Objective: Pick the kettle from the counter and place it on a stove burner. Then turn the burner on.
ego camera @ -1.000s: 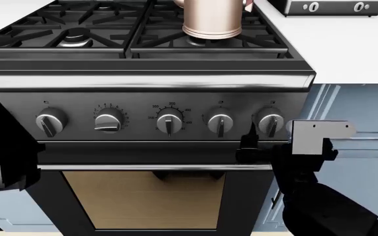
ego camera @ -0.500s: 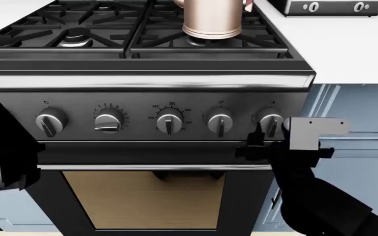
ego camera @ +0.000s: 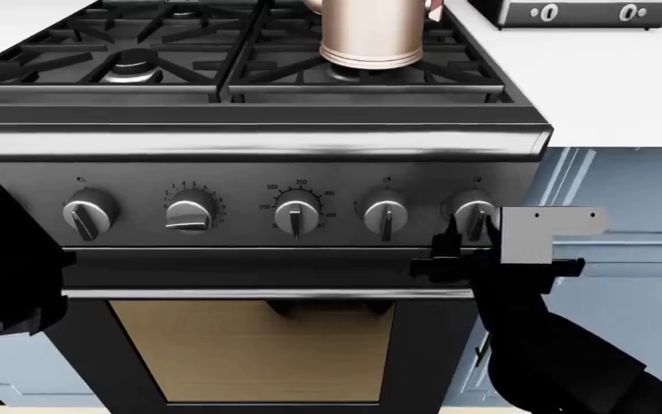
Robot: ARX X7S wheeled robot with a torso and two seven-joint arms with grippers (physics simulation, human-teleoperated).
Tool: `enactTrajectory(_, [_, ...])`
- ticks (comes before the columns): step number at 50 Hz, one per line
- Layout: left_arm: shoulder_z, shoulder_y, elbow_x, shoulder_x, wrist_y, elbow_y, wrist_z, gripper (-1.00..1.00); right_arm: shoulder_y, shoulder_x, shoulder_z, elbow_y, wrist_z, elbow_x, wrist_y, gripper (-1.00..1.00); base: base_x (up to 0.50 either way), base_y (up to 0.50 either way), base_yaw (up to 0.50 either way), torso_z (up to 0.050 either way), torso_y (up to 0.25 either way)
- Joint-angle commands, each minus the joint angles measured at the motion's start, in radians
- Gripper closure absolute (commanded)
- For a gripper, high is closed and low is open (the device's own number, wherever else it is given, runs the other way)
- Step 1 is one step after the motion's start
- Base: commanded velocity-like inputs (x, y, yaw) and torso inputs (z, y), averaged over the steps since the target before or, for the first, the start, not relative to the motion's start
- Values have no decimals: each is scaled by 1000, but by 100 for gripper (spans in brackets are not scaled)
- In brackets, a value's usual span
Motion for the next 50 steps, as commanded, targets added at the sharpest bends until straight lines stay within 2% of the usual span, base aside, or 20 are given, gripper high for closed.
enactTrajectory(1, [11, -9, 3, -5, 8, 1, -3, -100, 35, 12, -10, 39, -13, 25, 9, 100, 0, 0, 5, 0, 0])
enactTrajectory(31, [9, -9, 0, -8, 21, -2, -2, -100, 110, 46, -96, 22, -4, -9, 132, 100, 11, 0, 5, 0, 0])
enactTrajectory(50, [10, -11, 0, -10, 18, 1, -2, -100, 170, 52, -204, 35, -34, -65, 215, 100, 13, 0, 6, -1, 0])
